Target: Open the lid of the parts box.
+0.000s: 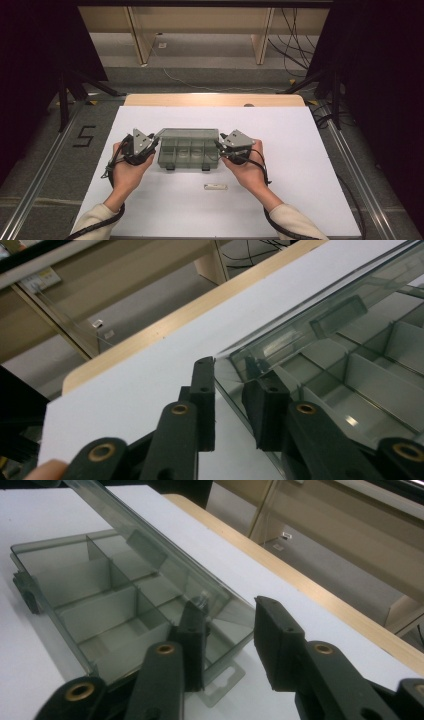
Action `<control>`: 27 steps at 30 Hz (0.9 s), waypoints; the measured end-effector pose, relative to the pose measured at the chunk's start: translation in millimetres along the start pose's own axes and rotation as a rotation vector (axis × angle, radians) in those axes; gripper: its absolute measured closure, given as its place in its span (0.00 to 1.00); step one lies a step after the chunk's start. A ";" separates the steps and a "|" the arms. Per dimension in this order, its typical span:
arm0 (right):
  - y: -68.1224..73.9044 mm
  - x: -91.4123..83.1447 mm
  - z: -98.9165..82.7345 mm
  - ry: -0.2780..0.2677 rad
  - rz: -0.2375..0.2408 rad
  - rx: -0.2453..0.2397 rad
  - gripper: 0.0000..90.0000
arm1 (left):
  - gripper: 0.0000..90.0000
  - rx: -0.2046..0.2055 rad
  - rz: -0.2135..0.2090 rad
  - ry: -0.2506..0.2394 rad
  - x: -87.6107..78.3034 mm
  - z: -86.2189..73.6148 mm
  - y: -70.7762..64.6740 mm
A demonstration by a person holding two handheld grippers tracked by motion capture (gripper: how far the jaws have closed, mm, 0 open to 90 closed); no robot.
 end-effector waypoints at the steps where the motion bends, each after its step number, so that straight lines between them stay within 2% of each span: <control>1: 0.0 -0.2 1.0 -0.002 -0.001 0.005 0.78 | 0.85 0.011 0.007 -0.007 0.9 1.6 -0.2; 7: -6.1 0.7 6.7 -0.034 -0.032 0.009 0.85 | 0.89 0.032 0.044 -0.028 5.2 9.0 1.3; 9: -7.3 1.7 8.7 -0.040 -0.037 0.004 0.88 | 0.89 0.023 0.050 -0.032 6.8 10.4 2.2; 10: -7.9 2.4 9.8 -0.044 -0.044 0.005 0.89 | 0.89 0.042 0.064 -0.047 7.7 12.3 4.3; 13: -10.9 4.8 13.4 -0.059 -0.063 0.001 0.90 | 0.89 0.049 0.072 -0.048 9.2 14.5 6.1; 14: -10.6 5.4 14.0 -0.054 -0.058 0.014 0.91 | 0.90 0.044 0.072 -0.050 9.8 15.1 6.5; 15: -12.2 6.6 15.1 -0.067 -0.077 0.009 0.91 | 0.90 0.040 0.073 -0.052 10.3 15.7 7.2; 20: -15.2 10.3 18.9 -0.077 -0.100 0.021 0.92 | 0.91 0.024 0.073 -0.055 13.2 19.2 10.7; 21: -15.1 10.8 19.5 -0.071 -0.089 0.034 0.93 | 0.91 0.020 0.073 -0.055 13.7 20.0 11.4; 27: -19.6 14.6 22.9 -0.088 -0.115 0.049 0.93 | 0.92 -0.007 0.073 -0.059 18.2 24.0 14.7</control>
Point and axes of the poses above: each handheld gripper's, and its own axes: x roughly forward along the jaws, z roughly out of its top, y roughly to its left, the point moved 3 cm from there along x, roughly forward along the jaws, and after that the axes turned 1 degree about z, right-handed, at the moved point
